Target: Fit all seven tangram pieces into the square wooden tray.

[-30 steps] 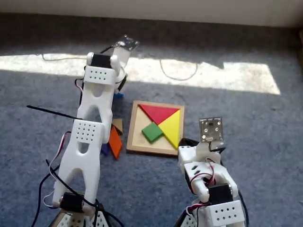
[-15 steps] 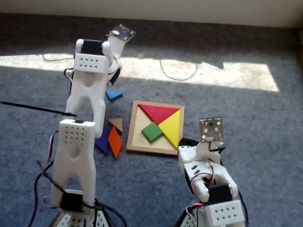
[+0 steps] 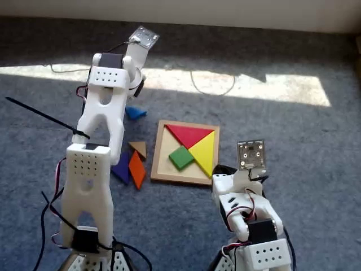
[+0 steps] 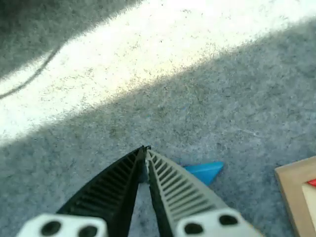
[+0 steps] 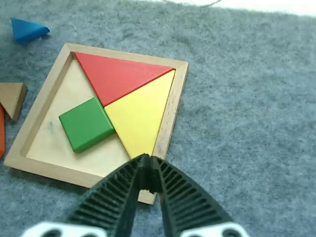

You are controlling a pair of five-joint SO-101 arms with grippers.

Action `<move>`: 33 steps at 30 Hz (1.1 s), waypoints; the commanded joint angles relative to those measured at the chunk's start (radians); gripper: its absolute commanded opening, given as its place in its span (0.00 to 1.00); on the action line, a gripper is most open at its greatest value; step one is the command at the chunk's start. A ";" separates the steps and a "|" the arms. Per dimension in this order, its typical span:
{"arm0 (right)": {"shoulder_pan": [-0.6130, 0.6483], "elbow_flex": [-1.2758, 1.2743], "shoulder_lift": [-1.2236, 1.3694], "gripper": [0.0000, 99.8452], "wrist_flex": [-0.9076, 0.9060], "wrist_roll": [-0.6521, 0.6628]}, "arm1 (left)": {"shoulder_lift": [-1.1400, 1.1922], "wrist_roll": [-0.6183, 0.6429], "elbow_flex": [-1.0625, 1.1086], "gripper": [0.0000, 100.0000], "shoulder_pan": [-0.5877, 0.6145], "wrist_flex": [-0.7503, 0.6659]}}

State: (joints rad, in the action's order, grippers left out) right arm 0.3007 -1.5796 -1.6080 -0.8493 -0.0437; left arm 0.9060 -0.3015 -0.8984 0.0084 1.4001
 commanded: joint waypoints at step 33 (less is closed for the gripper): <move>-0.007 0.005 -0.019 0.01 0.024 -0.003 | -0.423 -0.032 0.326 0.25 0.007 0.333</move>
State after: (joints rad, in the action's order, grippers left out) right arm 0.3007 -1.5796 -1.6080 -0.8493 -0.0437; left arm 0.5470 -0.3445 -0.6130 0.0084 1.7637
